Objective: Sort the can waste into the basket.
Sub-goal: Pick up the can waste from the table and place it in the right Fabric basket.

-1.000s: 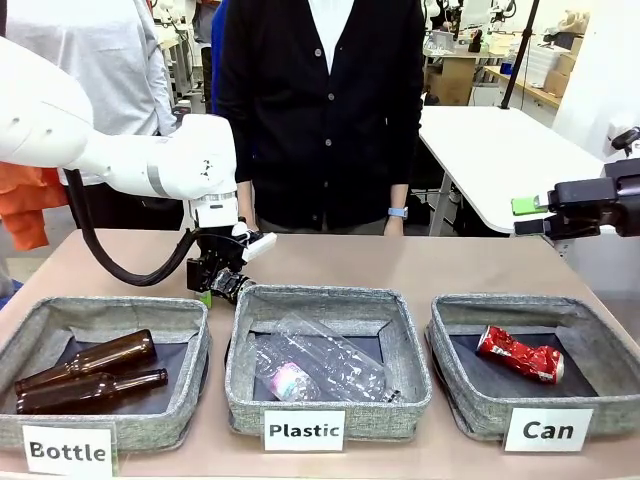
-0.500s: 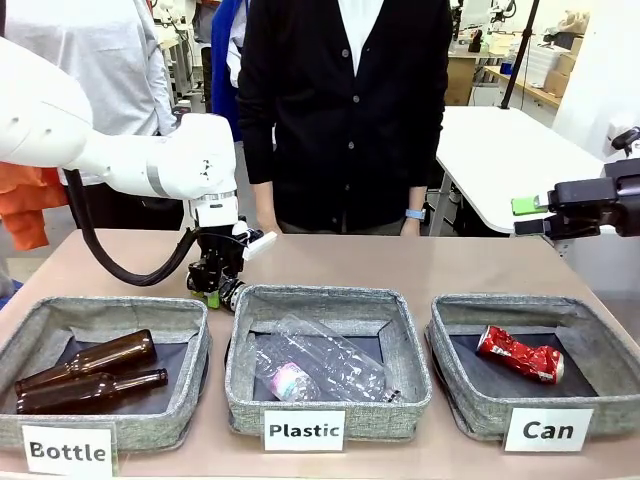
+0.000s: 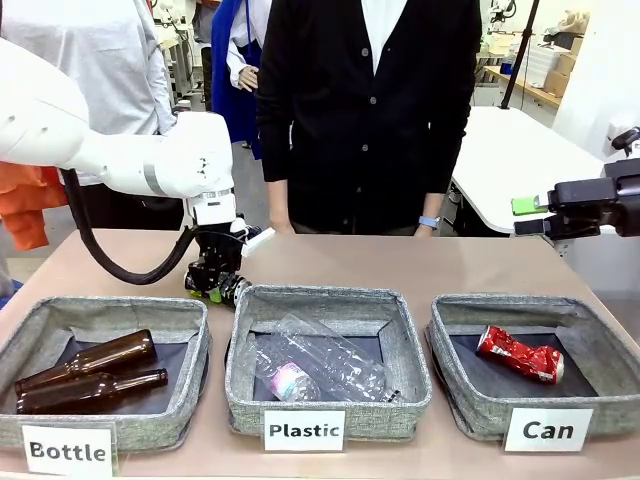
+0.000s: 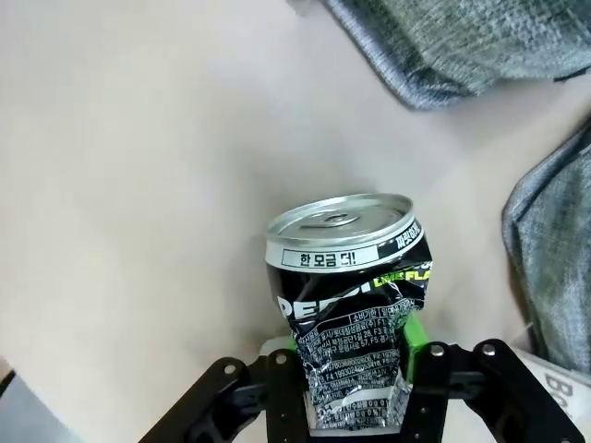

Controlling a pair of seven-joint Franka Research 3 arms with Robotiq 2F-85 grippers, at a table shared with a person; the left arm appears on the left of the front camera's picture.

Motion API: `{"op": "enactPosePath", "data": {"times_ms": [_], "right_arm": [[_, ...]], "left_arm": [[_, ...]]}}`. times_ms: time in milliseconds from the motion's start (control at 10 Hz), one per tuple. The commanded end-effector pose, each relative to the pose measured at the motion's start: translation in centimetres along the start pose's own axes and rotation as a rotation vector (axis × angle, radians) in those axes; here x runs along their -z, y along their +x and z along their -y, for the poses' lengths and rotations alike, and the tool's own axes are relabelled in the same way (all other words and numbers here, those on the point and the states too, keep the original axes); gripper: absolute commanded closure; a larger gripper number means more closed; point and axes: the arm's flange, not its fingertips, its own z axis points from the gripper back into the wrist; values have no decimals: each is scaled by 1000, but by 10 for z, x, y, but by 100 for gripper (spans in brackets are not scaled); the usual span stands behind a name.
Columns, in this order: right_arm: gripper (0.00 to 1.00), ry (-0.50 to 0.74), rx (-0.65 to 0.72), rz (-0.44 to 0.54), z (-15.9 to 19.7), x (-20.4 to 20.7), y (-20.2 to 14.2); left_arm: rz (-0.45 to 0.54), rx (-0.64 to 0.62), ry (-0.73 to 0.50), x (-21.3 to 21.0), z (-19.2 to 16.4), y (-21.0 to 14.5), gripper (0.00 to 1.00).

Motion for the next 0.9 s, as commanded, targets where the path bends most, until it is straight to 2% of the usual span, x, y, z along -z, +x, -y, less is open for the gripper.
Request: {"op": "enactPosePath", "data": {"times_ms": [0, 100, 200, 300, 400, 600, 700, 800], "right_arm": [[0, 9, -4, 7, -1, -1, 1], [0, 9, -4, 7, -1, -1, 1], [0, 9, -4, 7, -1, -1, 1], [0, 9, -4, 7, -1, -1, 1], [0, 9, -4, 7, -1, -1, 1], [0, 9, -4, 7, -1, -1, 1], [0, 9, -4, 7, -1, -1, 1], [0, 9, -4, 7, -1, -1, 1]], "left_arm": [[5, -117, 122, -40, 31, -6, 100], [43, -197, 187, -80, 61, -6, 100], [123, -227, 205, -115, 102, 2, 100], [85, -265, 344, -139, 150, 15, 100], [77, -283, 338, -146, 185, 27, 100], [90, -309, 293, -135, 246, 47, 100], [100, -322, 364, -122, 273, 55, 100], [110, -333, 365, -115, 284, 53, 100]]}}
